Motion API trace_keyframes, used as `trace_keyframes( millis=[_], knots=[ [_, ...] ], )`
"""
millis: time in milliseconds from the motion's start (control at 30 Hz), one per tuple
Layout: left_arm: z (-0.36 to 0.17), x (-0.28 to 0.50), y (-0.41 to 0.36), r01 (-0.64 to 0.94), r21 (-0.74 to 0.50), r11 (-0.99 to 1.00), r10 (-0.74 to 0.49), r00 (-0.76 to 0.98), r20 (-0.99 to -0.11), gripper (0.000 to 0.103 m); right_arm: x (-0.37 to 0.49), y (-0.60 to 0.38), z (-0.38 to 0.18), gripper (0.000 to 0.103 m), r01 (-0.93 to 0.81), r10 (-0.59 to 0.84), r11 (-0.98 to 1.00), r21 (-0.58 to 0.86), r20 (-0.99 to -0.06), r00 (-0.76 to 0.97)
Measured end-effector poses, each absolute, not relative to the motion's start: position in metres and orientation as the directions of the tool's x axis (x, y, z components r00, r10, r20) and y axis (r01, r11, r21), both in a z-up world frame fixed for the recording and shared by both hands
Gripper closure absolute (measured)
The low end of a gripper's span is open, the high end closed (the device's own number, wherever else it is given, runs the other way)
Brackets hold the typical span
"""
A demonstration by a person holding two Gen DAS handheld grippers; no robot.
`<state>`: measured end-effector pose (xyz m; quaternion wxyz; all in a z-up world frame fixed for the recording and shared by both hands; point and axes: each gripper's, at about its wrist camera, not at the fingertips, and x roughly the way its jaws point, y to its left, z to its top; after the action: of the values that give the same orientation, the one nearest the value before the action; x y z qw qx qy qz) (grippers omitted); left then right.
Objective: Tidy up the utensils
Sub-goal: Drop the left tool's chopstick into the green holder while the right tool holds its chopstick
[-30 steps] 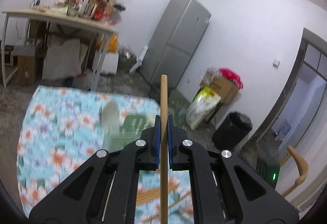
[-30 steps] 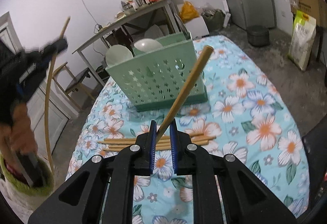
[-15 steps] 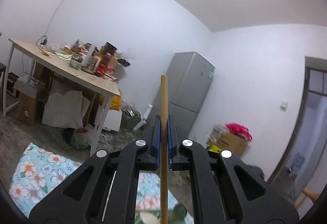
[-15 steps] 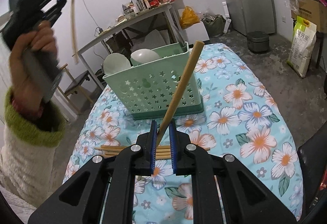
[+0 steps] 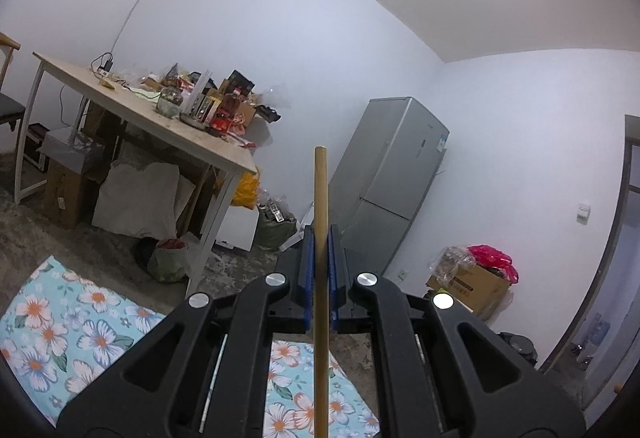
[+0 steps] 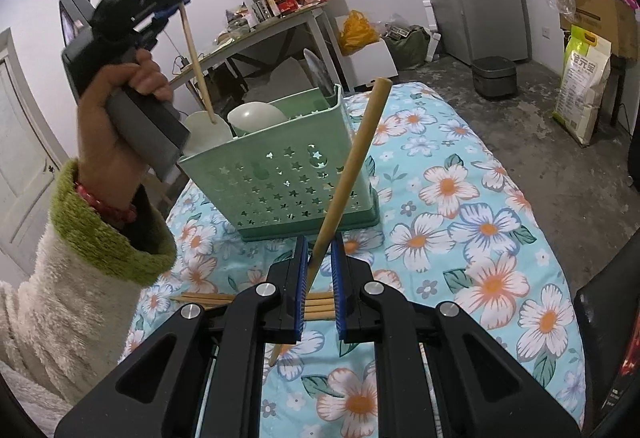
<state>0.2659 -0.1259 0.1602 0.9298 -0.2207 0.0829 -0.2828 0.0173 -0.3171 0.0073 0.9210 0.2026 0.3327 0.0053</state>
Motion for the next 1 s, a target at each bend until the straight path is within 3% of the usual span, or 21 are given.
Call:
trace_keyframes(
  millis=[233,767,1000],
  knots=[
    [0.141,0.270,-0.134,0.459,-0.432,0.776,-0.531,0.846,-0.054,0.098,0.019,-0.321,0.005,0.091,0.134,0.144,0.914,0.383,-0.615,0.776],
    [0.136,0.278,-0.131,0.358,-0.405,0.842,-0.397,0.918,-0.015,0.098,0.018,-0.324,0.006,0.091,0.136,0.147,0.910,0.391,-0.614,0.776],
    [0.129,0.276,-0.129,0.352,-0.419,0.837,-0.401,0.916,-0.031,0.098,0.018,-0.324,0.007,0.091,0.137,0.146,0.910,0.390,-0.614,0.776]
  ],
)
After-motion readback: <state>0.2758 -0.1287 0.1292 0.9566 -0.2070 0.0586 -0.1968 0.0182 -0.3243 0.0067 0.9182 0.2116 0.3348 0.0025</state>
